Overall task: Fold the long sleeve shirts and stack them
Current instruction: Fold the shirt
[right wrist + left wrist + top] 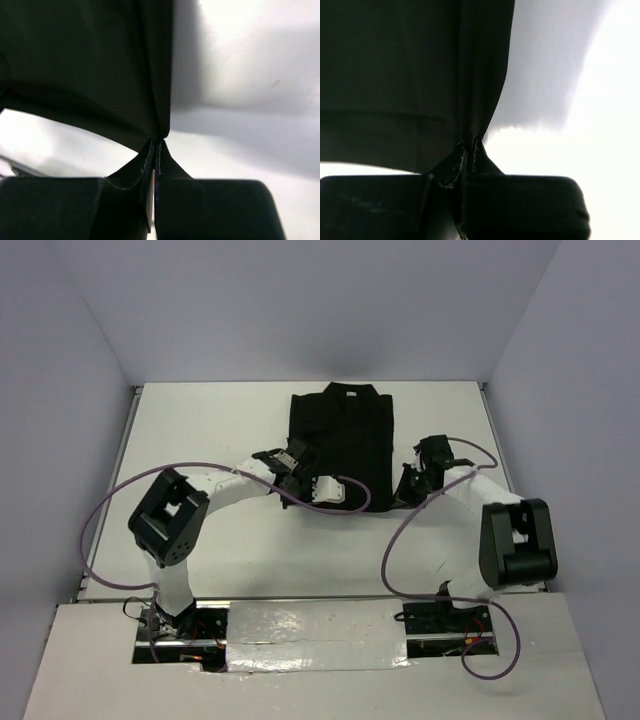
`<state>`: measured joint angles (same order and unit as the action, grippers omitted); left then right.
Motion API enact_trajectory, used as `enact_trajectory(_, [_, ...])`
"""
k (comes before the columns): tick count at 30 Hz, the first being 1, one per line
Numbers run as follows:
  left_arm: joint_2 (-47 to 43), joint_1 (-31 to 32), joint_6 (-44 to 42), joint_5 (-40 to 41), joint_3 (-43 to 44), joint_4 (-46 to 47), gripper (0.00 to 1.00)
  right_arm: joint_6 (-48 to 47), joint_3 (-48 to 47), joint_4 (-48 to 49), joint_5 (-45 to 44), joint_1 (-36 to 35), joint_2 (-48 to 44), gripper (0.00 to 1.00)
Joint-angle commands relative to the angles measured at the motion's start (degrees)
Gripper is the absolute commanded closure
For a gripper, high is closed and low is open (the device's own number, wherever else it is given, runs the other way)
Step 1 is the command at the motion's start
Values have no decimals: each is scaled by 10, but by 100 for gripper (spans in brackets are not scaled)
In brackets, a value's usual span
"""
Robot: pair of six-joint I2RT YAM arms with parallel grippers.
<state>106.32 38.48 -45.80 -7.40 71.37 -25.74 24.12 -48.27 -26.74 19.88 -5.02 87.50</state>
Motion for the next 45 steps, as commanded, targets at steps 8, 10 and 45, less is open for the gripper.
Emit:
enact_trajectory(8, [-199, 10, 15, -53, -78, -184, 100, 33, 64, -160, -38, -111, -239, 100])
enact_trajectory(10, [-244, 24, 4, -64, -87, -229, 100, 51, 67, -204, -38, -140, -292, 100])
enact_trajectory(45, [-20, -198, 209, -153, 271, -252, 99, -1, -306, -176, -97, -45, 13, 100])
